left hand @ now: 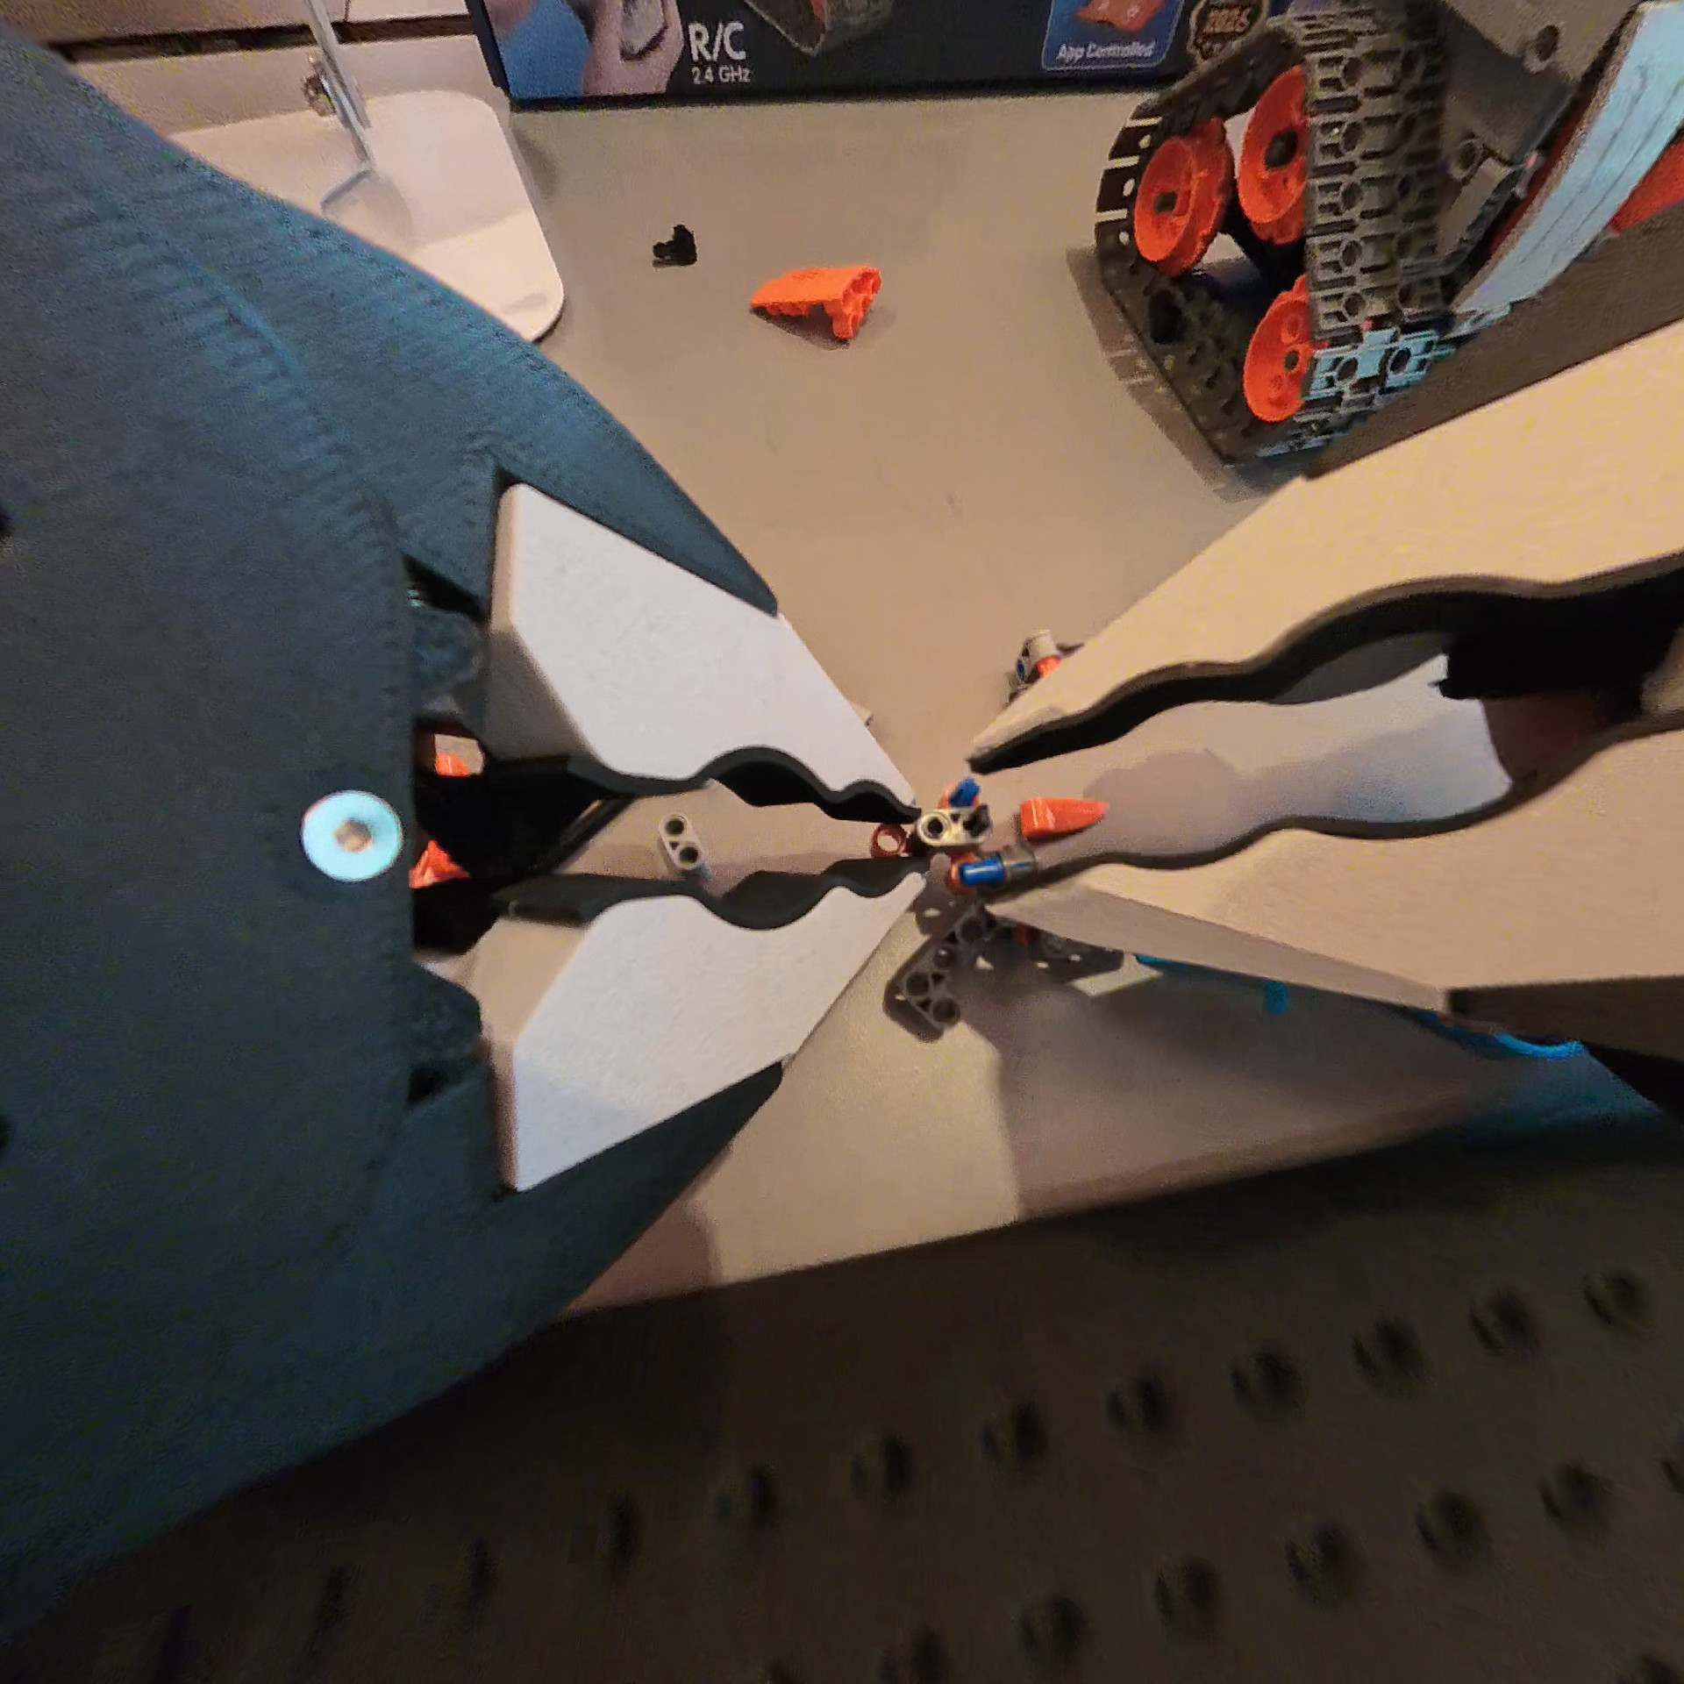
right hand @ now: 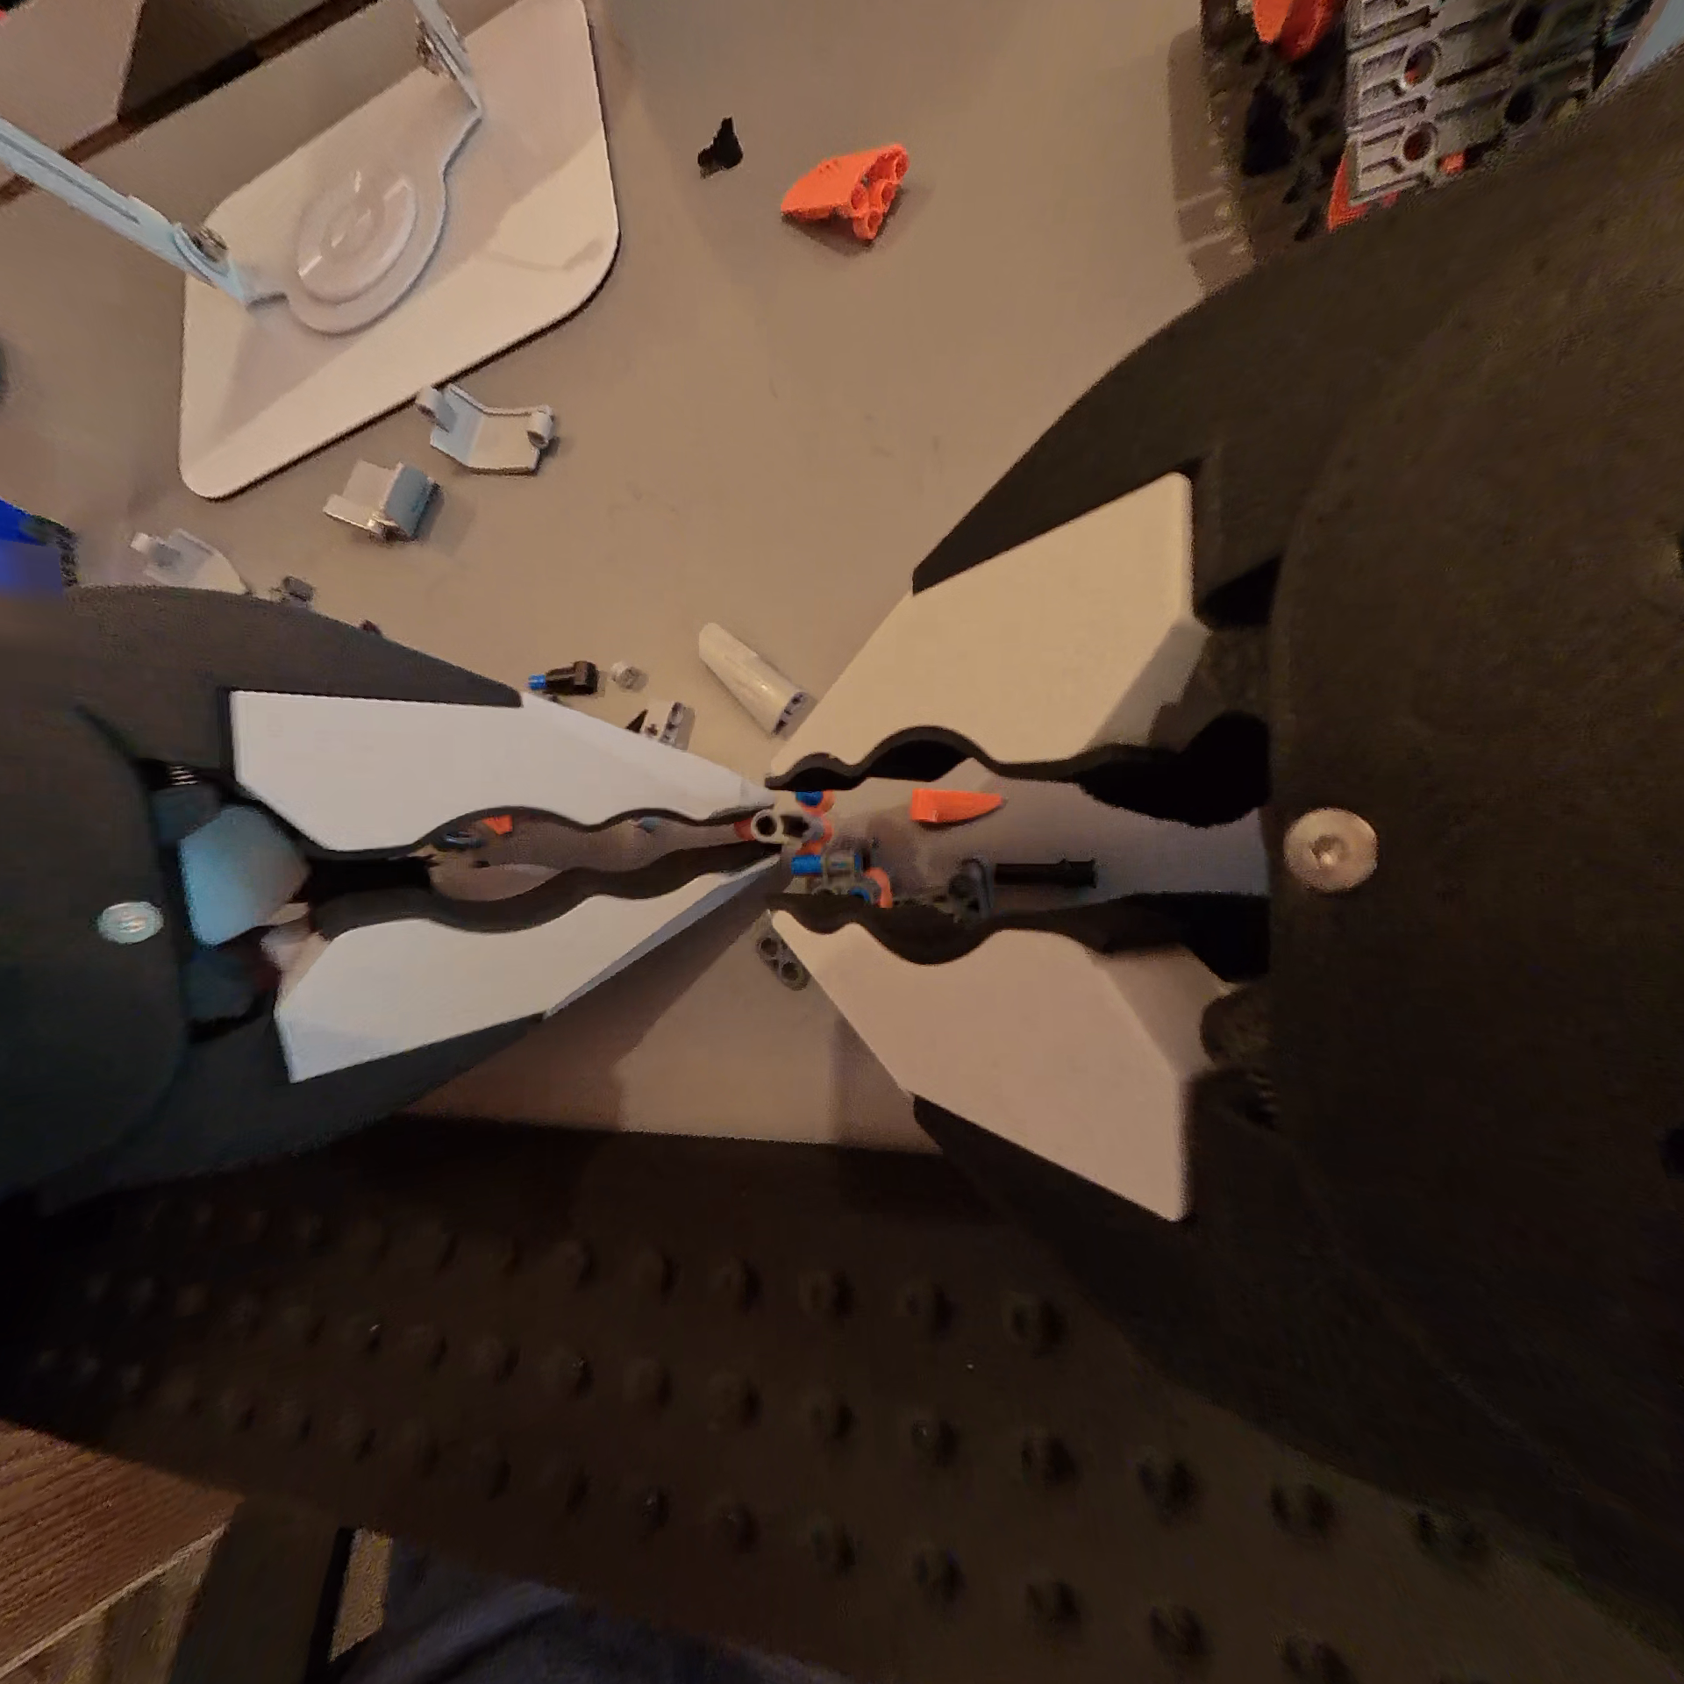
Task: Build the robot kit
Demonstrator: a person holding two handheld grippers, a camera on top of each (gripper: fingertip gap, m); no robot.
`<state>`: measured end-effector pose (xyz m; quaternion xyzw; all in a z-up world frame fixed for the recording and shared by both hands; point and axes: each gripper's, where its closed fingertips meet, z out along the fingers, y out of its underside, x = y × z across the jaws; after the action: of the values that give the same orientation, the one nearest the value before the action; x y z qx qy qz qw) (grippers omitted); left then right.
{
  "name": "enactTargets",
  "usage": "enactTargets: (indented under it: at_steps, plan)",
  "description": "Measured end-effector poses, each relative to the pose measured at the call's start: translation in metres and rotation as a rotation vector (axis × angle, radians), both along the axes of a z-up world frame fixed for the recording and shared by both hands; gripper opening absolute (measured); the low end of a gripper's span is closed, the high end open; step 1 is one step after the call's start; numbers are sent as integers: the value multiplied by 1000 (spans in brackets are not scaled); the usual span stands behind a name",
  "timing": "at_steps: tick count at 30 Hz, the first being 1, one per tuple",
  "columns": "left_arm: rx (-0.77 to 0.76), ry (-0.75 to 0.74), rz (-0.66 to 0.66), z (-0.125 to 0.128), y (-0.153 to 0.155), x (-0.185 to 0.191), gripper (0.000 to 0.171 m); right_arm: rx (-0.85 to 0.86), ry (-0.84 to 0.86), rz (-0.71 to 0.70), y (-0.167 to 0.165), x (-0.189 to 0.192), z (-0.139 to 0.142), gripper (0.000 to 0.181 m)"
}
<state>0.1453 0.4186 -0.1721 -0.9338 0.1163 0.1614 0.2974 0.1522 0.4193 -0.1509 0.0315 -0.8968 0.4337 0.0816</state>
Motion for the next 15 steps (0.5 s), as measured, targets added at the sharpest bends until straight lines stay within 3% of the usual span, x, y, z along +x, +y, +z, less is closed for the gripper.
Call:
enactTargets:
  at_steps: [8, 15]
  plan:
    - [-9, -49, 54, 1, -12, -1, 5, 17, 2, -44, 19, -10, 4, 24]
    - [45, -67, 61, 17, -6, -2, 5, -9, -28, -6, -1, -6, 12, 28]
